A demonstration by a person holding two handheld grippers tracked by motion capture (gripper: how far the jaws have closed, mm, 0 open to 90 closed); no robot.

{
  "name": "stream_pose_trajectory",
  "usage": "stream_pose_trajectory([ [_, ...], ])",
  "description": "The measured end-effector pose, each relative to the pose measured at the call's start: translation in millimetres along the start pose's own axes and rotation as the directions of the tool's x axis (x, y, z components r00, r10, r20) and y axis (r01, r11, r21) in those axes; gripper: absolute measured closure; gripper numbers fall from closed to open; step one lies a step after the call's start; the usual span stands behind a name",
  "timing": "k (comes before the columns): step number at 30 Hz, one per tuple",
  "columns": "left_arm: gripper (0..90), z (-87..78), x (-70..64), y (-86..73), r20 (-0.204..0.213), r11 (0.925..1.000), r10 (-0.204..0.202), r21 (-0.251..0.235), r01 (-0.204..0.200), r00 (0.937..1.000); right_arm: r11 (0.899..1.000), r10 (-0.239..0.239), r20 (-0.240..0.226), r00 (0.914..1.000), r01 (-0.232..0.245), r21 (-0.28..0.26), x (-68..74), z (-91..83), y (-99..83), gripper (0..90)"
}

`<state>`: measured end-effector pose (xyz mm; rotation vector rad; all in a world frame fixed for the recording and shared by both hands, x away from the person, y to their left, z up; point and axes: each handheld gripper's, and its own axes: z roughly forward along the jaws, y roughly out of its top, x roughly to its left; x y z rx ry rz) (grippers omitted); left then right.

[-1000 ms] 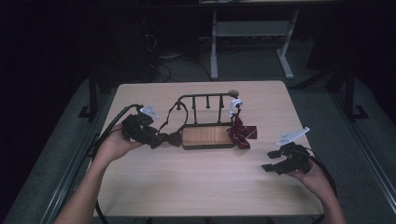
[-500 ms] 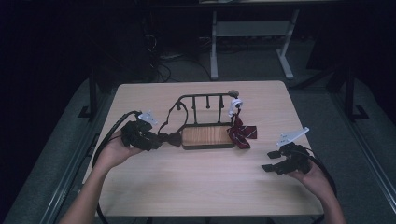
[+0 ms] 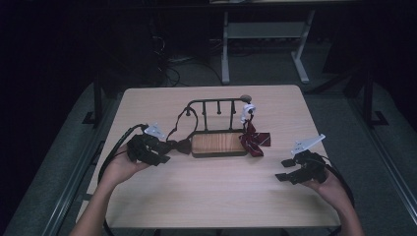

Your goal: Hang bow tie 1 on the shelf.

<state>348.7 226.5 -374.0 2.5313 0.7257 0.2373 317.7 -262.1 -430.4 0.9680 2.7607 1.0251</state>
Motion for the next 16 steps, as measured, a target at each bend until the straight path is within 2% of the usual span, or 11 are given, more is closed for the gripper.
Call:
stream_pose_trajectory([
  [16, 44.7, 9.9, -10.9, -16.9, 0.0, 0.9988, -0.013, -0.047, 0.013, 0.9999, 1.0, 0.001, -0.001, 1.0, -0.001, 0.002, -1.0, 0.9, -0.3, 36.7],
])
